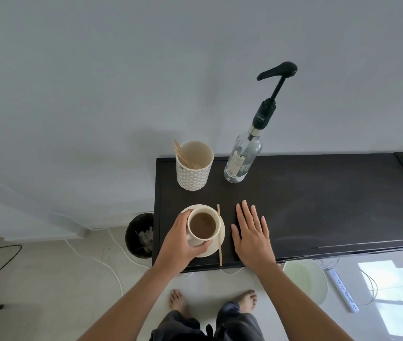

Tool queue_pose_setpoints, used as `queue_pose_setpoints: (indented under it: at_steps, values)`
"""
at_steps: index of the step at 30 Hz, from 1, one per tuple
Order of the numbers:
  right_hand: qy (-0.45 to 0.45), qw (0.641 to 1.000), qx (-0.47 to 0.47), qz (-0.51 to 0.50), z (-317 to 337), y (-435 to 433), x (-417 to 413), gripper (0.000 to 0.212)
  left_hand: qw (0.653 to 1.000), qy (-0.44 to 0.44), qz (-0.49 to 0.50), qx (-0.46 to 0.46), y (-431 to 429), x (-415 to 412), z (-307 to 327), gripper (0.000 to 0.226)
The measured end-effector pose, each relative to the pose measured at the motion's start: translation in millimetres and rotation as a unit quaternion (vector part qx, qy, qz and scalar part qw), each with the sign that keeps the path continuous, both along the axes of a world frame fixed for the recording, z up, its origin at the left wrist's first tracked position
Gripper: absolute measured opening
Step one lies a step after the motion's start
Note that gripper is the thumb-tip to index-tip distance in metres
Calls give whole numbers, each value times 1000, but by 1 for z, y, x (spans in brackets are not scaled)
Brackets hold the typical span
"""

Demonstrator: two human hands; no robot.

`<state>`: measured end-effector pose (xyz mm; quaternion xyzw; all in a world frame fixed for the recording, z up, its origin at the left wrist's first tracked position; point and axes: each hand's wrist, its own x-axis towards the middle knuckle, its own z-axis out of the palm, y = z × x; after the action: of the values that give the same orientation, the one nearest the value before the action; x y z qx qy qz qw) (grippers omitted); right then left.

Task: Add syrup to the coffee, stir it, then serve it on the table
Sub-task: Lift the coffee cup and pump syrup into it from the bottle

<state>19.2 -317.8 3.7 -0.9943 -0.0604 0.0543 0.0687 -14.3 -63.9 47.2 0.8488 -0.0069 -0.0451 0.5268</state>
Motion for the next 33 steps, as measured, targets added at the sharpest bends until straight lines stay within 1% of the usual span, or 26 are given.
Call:
queue_pose_setpoints:
  at_steps: [6, 11, 14, 16, 17, 18, 19, 22, 24, 27, 29, 31, 33]
  values:
    - [19, 1000, 4, 3, 4, 0, 1, 68, 1000, -8, -16, 16, 3, 13, 18, 84]
    - [50, 999, 15, -7, 16, 2, 0, 68, 999, -32, -26, 16, 1, 41, 56, 81]
    - [84, 995, 57, -14, 30, 1, 7, 68, 998, -52, -37, 16, 3, 59, 81, 81]
    - [115, 987, 111, -30, 47, -1, 17, 65, 997, -64, -43, 17, 4, 70, 97, 82]
    - [117, 982, 143, -46, 58, -3, 25, 61, 996, -71, -46, 17, 4, 75, 105, 82]
    - [99, 978, 169, -64, 71, -7, 34, 55, 995, -80, -48, 19, 4, 81, 113, 82]
    - [63, 977, 188, -81, 86, -11, 44, 48, 995, -90, -49, 22, 5, 86, 122, 81]
    - [-67, 962, 237, -117, 150, -26, 84, 30, 990, -124, -49, 33, 4, 102, 146, 81]
    - [-137, 948, 262, -121, 203, -32, 110, 29, 988, -143, -41, 42, 3, 110, 162, 78]
    - [-226, 925, 291, -90, 282, -32, 141, 32, 985, -159, -47, 49, 1, 123, 184, 74]
    - [-239, 914, 323, -57, 326, -24, 153, 34, 982, -170, -57, 59, 0, 131, 197, 74]
    - [-197, 918, 344, -31, 360, -11, 160, 36, 980, -177, -60, 63, -2, 137, 210, 74]
    - [-136, 925, 354, -31, 378, 3, 167, 38, 980, -182, -59, 59, -5, 144, 221, 74]
